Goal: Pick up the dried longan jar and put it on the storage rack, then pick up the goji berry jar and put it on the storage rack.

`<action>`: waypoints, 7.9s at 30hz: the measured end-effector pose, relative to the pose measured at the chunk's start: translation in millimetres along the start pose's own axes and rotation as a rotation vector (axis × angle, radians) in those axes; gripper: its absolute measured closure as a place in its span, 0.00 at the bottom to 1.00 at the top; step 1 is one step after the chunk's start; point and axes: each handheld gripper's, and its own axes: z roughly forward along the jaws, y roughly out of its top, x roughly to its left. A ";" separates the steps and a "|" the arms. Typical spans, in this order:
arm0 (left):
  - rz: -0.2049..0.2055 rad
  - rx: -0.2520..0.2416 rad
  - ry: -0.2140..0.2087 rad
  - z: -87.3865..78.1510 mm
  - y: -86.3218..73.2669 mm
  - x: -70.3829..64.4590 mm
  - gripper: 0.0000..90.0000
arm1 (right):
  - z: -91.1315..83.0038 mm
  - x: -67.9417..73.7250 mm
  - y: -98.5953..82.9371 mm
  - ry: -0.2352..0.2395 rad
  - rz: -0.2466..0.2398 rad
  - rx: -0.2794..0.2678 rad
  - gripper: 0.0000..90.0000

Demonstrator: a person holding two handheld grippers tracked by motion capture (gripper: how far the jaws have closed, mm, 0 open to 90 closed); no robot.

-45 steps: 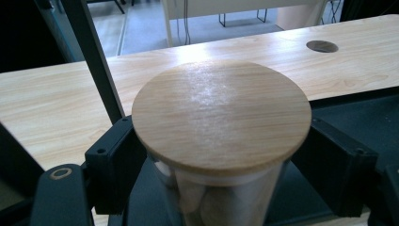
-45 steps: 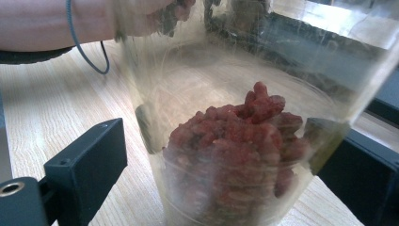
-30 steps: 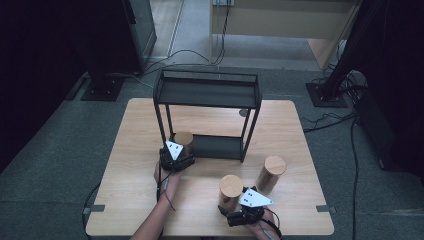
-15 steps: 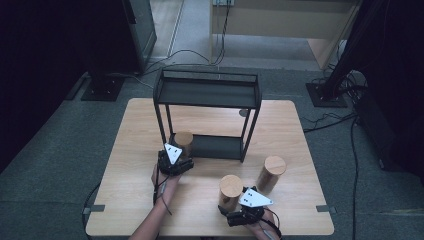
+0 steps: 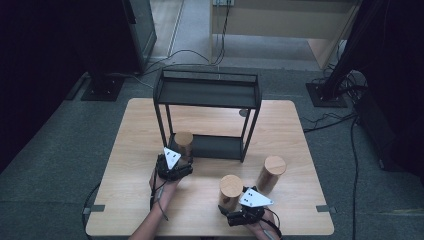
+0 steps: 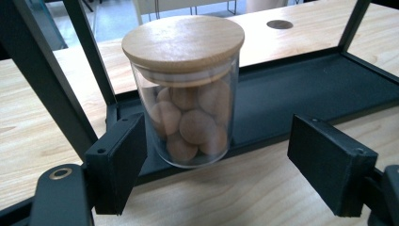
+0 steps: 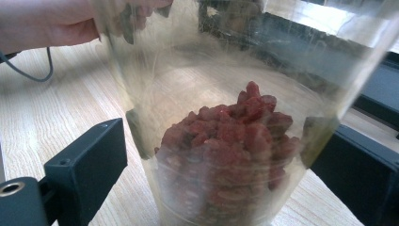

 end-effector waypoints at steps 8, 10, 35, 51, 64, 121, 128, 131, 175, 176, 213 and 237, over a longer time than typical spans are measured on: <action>0.018 -0.007 -0.035 -10.2 -2.5 3.0 0.22 | 0.0 0.4 0.0 -0.003 0.001 0.000 0.06; 0.014 -0.010 -0.042 -11.3 -3.1 3.8 0.22 | 0.1 0.3 0.0 -0.003 0.000 -0.001 0.06; 0.059 -0.007 -0.141 -36.6 -15.1 14.8 0.22 | 0.2 0.3 -0.1 -0.007 0.002 0.000 0.06; 0.090 -0.015 -0.185 -57.1 -27.9 17.1 0.22 | 0.9 -0.9 -0.6 -0.009 0.016 0.001 0.06; 0.093 -0.017 -0.224 -66.1 -35.7 16.2 0.22 | 1.3 -0.5 -0.7 -0.013 0.011 -0.002 0.06; 0.098 0.079 -0.284 -58.8 -42.8 35.2 0.22 | 3.9 1.1 0.9 -0.014 -0.005 0.010 0.06; 0.091 0.084 -0.280 -58.2 -42.0 34.7 0.22 | 5.2 2.4 1.2 -0.019 -0.010 0.011 0.07; 0.097 0.087 -0.276 -58.3 -41.5 33.6 0.22 | 5.7 3.1 1.5 -0.022 -0.011 0.013 0.10; 0.081 0.109 -0.274 -55.8 -38.2 34.8 0.22 | 3.4 3.1 8.7 -0.025 -0.008 0.007 0.28; 0.080 0.110 -0.274 -55.8 -38.1 34.9 0.22 | 3.7 3.3 9.5 -0.025 -0.010 0.011 0.28; 0.084 0.115 -0.269 -55.6 -37.4 34.5 0.22 | 32.8 4.3 45.1 -0.055 0.011 0.018 0.28; 0.093 0.117 -0.267 -56.0 -37.1 33.4 0.22 | 50.7 -0.6 61.6 -0.089 -0.005 0.011 0.28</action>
